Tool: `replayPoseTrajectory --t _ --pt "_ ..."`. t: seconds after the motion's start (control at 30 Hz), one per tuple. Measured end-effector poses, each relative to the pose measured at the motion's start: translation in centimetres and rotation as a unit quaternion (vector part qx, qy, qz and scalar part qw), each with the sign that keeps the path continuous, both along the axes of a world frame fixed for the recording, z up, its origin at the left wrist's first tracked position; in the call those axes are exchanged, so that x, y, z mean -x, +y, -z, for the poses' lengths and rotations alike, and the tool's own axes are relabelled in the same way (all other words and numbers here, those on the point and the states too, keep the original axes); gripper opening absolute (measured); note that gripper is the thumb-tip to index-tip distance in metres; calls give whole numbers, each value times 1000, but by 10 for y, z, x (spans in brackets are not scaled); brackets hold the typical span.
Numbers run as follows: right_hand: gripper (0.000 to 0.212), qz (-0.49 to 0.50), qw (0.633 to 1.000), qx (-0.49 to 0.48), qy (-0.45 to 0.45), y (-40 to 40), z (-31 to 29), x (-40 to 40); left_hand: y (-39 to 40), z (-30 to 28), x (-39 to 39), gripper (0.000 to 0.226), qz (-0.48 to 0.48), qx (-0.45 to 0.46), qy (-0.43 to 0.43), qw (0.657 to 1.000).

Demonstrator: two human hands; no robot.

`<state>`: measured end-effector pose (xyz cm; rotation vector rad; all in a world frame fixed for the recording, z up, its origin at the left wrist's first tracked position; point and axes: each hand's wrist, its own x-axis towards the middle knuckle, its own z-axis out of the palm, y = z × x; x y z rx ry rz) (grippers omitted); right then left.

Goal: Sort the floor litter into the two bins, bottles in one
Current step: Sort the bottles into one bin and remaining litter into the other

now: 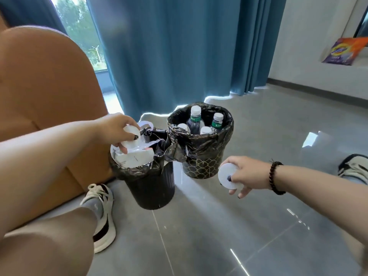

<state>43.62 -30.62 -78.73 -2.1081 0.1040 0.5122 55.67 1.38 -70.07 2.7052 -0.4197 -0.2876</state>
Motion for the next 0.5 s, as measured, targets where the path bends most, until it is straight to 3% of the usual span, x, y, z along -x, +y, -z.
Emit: replayPoseTrajectory --t 0.13,0.2,0.4,0.5 --pt "30 -29 999 10 -28 19 1 -1 27 6 -3 30 38 -147 -63 986" --pt "26 -31 999 27 -35 23 6 0 32 14 -4 40 63 -199 -53 976" --pt "25 -26 998 57 -25 29 19 -1 28 30 -12 19 100 -169 -108 975" --pt "29 -20 997 63 -28 29 21 1 25 40 -15 23 118 -177 -77 974"
